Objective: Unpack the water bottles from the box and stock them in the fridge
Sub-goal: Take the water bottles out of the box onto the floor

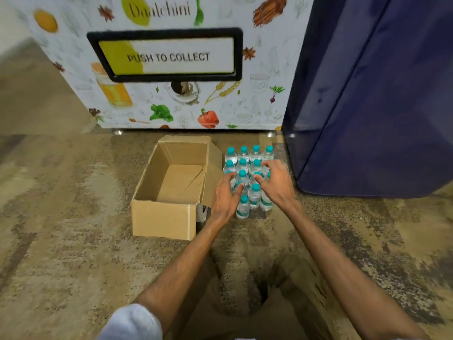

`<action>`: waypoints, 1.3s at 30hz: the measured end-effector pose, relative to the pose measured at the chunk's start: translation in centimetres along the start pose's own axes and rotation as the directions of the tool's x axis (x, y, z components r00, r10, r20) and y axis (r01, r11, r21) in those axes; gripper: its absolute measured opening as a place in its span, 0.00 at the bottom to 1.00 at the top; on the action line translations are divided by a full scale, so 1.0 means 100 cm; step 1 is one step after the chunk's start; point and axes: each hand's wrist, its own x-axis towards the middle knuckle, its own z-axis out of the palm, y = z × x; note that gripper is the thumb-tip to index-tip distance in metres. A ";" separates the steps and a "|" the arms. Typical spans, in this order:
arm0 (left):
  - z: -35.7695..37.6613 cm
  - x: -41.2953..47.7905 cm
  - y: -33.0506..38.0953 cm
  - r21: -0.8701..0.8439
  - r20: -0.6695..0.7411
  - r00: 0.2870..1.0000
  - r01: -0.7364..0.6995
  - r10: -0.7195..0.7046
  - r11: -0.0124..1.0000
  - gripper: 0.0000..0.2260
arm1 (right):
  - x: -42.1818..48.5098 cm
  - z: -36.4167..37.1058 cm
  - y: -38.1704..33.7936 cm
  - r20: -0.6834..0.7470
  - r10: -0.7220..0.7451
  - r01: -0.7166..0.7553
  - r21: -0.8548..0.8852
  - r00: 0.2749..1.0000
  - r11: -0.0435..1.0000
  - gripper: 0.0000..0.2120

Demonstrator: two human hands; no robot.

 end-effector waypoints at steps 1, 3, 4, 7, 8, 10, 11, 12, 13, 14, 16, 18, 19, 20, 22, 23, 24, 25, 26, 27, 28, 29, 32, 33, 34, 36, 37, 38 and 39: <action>-0.001 0.002 0.011 0.010 -0.010 1.000 -0.020 0.020 1.000 0.18 | 0.001 -0.011 -0.002 -0.020 -0.010 0.010 -0.002 1.000 1.000 0.19; -0.002 0.006 0.032 0.030 -0.037 0.997 -0.060 0.061 0.998 0.17 | 0.004 -0.034 -0.006 -0.064 -0.037 0.036 -0.007 0.997 0.999 0.18; -0.002 0.007 0.044 0.037 -0.045 0.996 -0.078 0.080 0.996 0.17 | 0.006 -0.045 -0.007 -0.081 -0.042 0.041 -0.011 0.996 0.999 0.19; 0.001 0.010 0.077 0.048 -0.069 0.989 -0.130 0.133 0.990 0.16 | 0.007 -0.079 -0.007 -0.115 -0.054 0.052 -0.024 0.992 0.998 0.20; 0.002 0.011 0.086 0.050 -0.072 0.987 -0.142 0.146 0.989 0.16 | 0.006 -0.089 -0.006 -0.119 -0.057 0.054 -0.029 0.991 0.998 0.21; 0.004 0.010 0.106 0.055 -0.079 0.982 -0.166 0.170 0.985 0.18 | 0.003 -0.109 -0.004 -0.130 -0.065 0.060 -0.044 0.989 0.997 0.23; 0.006 0.010 0.115 0.059 -0.084 0.981 -0.171 0.176 0.984 0.19 | 0.002 -0.118 -0.003 -0.140 -0.076 0.069 -0.053 0.987 0.996 0.24; 0.007 0.009 0.122 0.061 -0.085 0.980 -0.173 0.178 0.983 0.20 | 0.001 -0.125 -0.002 -0.148 -0.084 0.077 -0.058 0.985 0.995 0.25; 0.008 0.009 0.128 0.062 -0.085 0.980 -0.176 0.181 0.982 0.21 | 0.001 -0.130 -0.001 -0.155 -0.091 0.083 -0.057 0.984 0.995 0.25; 0.010 0.008 0.132 0.061 -0.090 0.977 -0.188 0.193 0.980 0.21 | 0.001 -0.135 -0.001 -0.159 -0.094 0.087 -0.052 0.983 0.995 0.26; 0.013 0.006 0.137 0.079 -0.085 0.967 -0.236 0.242 0.969 0.21 | 0.000 -0.138 -0.001 -0.176 -0.081 0.078 -0.024 0.981 0.997 0.25; 0.018 0.009 0.134 0.093 -0.078 0.954 -0.282 0.289 0.955 0.20 | -0.001 -0.132 0.000 -0.216 -0.057 0.061 0.013 0.975 0.998 0.25; 0.022 0.013 0.132 0.079 -0.082 0.952 -0.288 0.294 0.954 0.20 | 0.000 -0.129 0.002 -0.246 -0.054 0.062 0.025 0.968 0.998 0.24; 0.027 0.021 0.132 0.063 -0.088 0.952 -0.288 0.293 0.956 0.20 | 0.004 -0.126 0.004 -0.284 -0.058 0.069 0.029 0.957 0.997 0.23; 0.038 0.043 0.131 0.036 -0.092 0.947 -0.307 0.309 0.951 0.19 | 0.026 -0.122 0.007 -0.350 -0.074 0.093 0.037 0.934 0.995 0.21; 0.042 0.055 0.131 0.024 -0.091 0.943 -0.319 0.320 0.947 0.18 | 0.039 -0.121 0.006 -0.357 -0.085 0.108 0.044 0.930 0.993 0.20; 0.044 0.068 0.133 0.014 -0.094 0.940 -0.328 0.328 0.944 0.17 | 0.054 -0.120 0.002 -0.348 -0.094 0.119 0.051 0.933 0.992 0.20; 0.044 0.082 0.136 0.005 -0.095 0.941 -0.325 0.324 0.946 0.17 | 0.071 -0.120 -0.004 -0.333 -0.102 0.130 0.061 0.937 0.990 0.20; 0.041 0.096 0.137 -0.005 -0.102 0.942 -0.322 0.320 0.947 0.18 | 0.086 -0.119 -0.011 -0.311 -0.116 0.144 0.068 0.943 0.987 0.20; 0.034 0.109 0.140 -0.017 -0.105 0.942 -0.322 0.319 0.947 0.18 | 0.101 -0.119 -0.019 -0.291 -0.132 0.160 0.075 0.948 0.984 0.20; 0.026 0.123 0.145 -0.023 -0.104 0.941 -0.326 0.322 0.945 0.18 | 0.115 -0.122 -0.029 -0.279 -0.143 0.169 0.072 0.950 0.983 0.20; 0.017 0.140 0.154 -0.021 -0.095 0.944 -0.321 0.317 0.947 0.17 | 0.131 -0.128 -0.039 -0.281 -0.145 0.167 0.055 0.949 0.984 0.20; -0.010 0.191 0.177 0.013 -0.080 0.942 -0.325 0.325 0.946 0.15 | 0.175 -0.150 -0.060 -0.263 -0.077 0.102 0.082 0.962 0.991 0.20; -0.016 0.206 0.185 0.047 -0.076 0.939 -0.333 0.336 0.942 0.16 | 0.186 -0.159 -0.066 -0.254 -0.070 0.089 0.065 0.965 0.994 0.21; -0.020 0.219 0.193 0.074 -0.062 0.939 -0.334 0.339 0.940 0.16 | 0.198 -0.165 -0.069 -0.251 -0.065 0.081 0.055 0.966 0.995 0.21; -0.020 0.239 0.204 0.074 -0.040 0.945 -0.322 0.325 0.944 0.17 | 0.215 -0.174 -0.071 -0.244 -0.056 0.072 0.061 0.968 0.996 0.22; -0.018 0.247 0.210 0.070 -0.039 0.945 -0.322 0.325 0.944 0.17 | 0.220 -0.176 -0.072 -0.242 -0.049 0.067 0.067 0.969 0.996 0.22; -0.015 0.255 0.216 0.082 -0.034 0.944 -0.326 0.329 0.942 0.17 | 0.227 -0.178 -0.072 -0.240 -0.047 0.064 0.064 0.970 0.996 0.22; -0.011 0.263 0.220 0.081 -0.031 0.944 -0.324 0.328 0.942 0.17 | 0.233 -0.180 -0.071 -0.228 -0.045 0.061 0.060 0.973 0.996 0.22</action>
